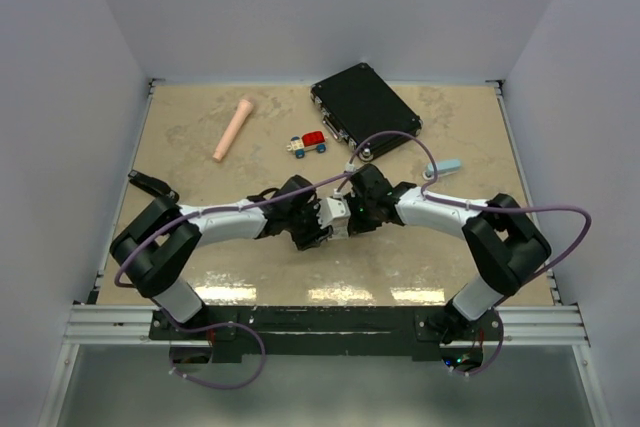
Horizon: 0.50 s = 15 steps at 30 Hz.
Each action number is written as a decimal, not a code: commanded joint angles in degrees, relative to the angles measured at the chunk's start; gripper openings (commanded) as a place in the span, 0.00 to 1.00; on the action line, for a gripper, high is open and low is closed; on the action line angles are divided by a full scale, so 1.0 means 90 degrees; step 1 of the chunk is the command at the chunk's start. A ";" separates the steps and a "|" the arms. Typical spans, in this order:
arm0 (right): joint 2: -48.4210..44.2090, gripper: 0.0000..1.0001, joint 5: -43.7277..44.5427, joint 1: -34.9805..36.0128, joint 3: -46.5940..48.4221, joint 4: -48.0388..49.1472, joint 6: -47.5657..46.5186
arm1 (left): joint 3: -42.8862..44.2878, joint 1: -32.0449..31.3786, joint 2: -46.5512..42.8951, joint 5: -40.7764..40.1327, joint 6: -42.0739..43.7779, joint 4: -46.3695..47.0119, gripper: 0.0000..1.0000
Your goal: Load the staples into the stapler
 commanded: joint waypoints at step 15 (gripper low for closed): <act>-0.0455 0.00 0.0618 -0.0005 0.0155 -0.0068 0.0466 | -0.0375 0.0018 -0.0969 -0.1167 -0.5747 0.1246 0.74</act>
